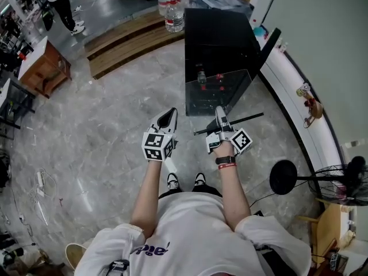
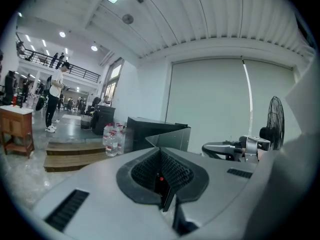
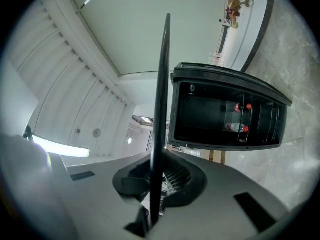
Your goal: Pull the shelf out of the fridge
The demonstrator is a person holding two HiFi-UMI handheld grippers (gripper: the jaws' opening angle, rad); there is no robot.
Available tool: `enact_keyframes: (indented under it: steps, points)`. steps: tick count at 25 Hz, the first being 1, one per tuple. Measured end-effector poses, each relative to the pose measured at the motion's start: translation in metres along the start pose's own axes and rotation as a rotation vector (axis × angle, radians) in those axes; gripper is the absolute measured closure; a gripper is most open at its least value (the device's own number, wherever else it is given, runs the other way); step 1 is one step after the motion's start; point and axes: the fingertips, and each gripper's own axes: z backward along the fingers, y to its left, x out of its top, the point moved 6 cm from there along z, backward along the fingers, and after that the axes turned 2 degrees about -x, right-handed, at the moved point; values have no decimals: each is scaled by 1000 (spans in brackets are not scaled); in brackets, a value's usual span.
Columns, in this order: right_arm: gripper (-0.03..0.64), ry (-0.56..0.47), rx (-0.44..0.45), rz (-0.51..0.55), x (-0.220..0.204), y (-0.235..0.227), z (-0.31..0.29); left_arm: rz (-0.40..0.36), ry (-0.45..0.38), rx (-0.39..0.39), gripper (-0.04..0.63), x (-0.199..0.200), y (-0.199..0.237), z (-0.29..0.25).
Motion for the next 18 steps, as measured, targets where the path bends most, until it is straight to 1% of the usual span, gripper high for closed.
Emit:
enact_keyframes:
  steps: [9, 13, 18]
  points:
    - [592, -40, 14, -6, -11, 9, -2, -8, -19, -46, 577, 9, 9, 2]
    - [592, -67, 0, -10, -13, 4, -3, -17, -22, -76, 577, 12, 14, -1]
    - [592, -83, -20, 23, -17, 3, -6, -18, -32, -107, 577, 19, 23, -1]
